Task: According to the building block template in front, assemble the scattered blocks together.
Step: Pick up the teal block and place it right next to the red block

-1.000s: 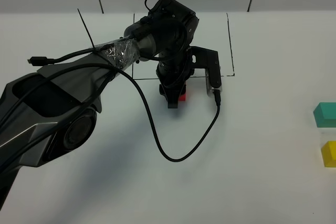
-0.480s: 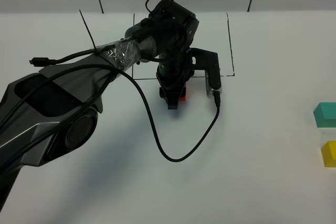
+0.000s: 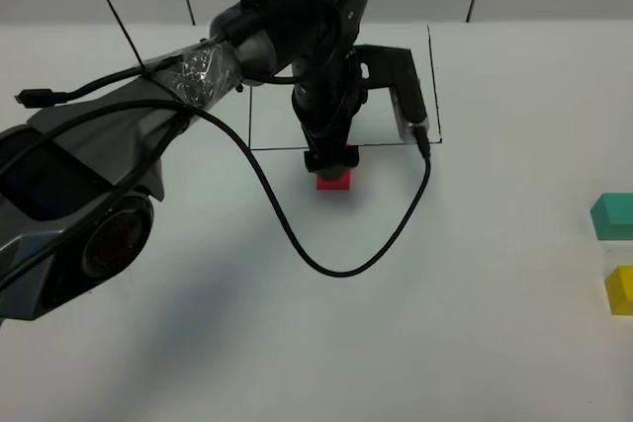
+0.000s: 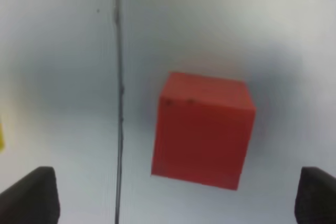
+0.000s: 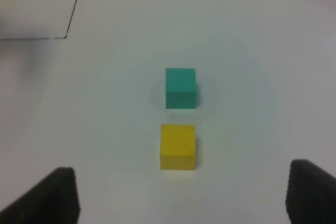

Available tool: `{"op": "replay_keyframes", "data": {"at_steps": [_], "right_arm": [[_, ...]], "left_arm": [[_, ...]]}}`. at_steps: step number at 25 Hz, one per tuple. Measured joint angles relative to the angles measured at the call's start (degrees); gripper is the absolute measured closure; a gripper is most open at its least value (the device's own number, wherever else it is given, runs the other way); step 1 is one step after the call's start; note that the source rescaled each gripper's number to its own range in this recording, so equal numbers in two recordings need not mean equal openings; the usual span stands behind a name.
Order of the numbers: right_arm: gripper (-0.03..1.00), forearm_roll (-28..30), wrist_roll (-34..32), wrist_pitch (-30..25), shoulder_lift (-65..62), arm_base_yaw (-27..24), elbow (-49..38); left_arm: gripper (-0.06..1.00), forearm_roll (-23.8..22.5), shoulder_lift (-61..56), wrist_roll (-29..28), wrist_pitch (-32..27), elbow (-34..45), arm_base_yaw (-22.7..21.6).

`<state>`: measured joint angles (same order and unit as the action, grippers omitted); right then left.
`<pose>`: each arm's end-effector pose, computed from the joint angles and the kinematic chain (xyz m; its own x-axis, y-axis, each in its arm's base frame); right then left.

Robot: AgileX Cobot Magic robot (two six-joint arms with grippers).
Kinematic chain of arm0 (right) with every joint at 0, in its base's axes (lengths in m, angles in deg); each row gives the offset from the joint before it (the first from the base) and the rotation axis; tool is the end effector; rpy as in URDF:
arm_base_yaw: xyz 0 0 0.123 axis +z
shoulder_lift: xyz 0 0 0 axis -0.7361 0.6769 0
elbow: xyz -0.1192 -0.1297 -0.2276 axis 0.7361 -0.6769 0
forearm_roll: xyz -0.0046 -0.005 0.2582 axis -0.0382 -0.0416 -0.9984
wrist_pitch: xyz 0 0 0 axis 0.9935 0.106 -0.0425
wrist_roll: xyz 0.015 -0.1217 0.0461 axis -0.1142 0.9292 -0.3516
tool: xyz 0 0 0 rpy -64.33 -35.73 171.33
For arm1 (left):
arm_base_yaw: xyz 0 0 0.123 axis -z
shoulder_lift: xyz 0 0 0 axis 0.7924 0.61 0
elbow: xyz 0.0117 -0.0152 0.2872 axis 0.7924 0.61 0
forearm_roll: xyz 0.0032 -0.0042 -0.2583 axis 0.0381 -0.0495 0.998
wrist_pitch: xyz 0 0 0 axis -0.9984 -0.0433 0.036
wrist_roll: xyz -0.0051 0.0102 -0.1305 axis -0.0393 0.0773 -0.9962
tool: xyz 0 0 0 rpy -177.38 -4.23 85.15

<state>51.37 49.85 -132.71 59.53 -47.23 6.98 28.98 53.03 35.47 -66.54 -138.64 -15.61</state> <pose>0.0320 -0.0053 0.2625 -0.4508 0.0490 -0.8913 0.0558 0.9981 0.0267 0.4326 -0.3072 0.1394 -0.1427 0.9844 -0.1029 0.9570 0.1637 0.2395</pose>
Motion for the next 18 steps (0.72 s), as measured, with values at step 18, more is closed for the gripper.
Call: {"op": "replay_keyframes", "data": {"at_steps": [18], "right_arm": [[0.33, 0.0, 0.05, 0.0, 0.0, 0.0, 0.0]], "left_arm": [[-0.03, 21.57, -36.25, -17.81, 5.65, 35.35, -39.65]]}}
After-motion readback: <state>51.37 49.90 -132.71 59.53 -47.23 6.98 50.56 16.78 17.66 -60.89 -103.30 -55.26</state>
